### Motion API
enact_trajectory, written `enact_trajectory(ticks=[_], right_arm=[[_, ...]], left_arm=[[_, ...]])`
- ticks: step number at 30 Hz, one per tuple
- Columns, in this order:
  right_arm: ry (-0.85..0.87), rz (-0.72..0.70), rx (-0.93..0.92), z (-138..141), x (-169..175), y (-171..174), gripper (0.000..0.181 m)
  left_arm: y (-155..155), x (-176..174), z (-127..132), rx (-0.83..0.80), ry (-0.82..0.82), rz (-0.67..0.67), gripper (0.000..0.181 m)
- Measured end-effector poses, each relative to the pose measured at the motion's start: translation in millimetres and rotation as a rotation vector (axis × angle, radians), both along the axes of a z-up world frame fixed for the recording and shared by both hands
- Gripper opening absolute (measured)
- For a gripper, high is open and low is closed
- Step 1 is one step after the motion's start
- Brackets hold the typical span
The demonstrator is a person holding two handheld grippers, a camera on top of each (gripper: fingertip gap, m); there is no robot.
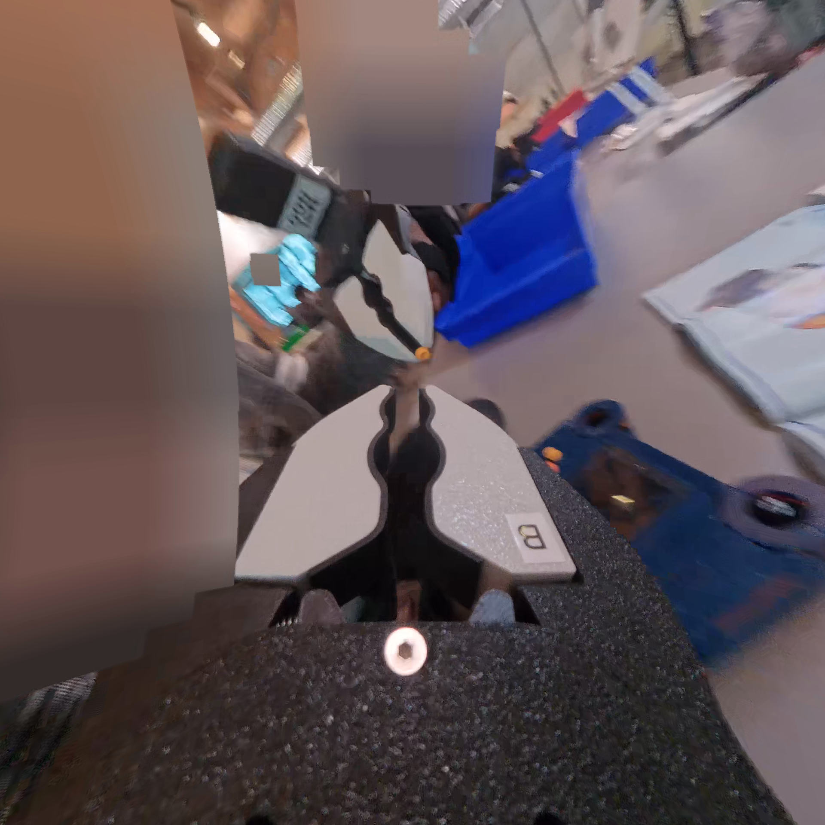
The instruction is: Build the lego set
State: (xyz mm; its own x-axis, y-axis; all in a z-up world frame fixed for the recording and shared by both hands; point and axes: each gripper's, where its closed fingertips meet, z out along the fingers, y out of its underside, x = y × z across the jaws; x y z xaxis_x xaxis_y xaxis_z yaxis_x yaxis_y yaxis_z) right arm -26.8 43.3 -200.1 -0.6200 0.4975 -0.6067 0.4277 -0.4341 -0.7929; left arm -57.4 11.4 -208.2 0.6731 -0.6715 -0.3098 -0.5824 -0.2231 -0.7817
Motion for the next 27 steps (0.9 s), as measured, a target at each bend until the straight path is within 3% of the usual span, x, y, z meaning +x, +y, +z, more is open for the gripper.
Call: enact_trajectory(ticks=[5,11,21,27], right_arm=[[-0.163,-0.099,0.427,-57.5,1.6,35.4,0.009],[-0.268,-0.127,0.773,-98.5,6.3,53.2,0.014],[-0.193,-0.205,0.717,-79.4,7.8,63.5,0.016],[-0.173,-0.223,0.681,-73.9,8.7,66.7,0.016]], left_arm=[[0.1,-13.2,-51.3,-0.271,0.089,-0.006,0.004],[8.9,-13.5,-72.2,-0.405,0.139,-0.004,0.004],[11.3,-14.0,-98.1,-0.626,0.233,0.003,0.004],[11.8,-9.4,-98.3,-0.66,0.264,-0.016,0.004]])
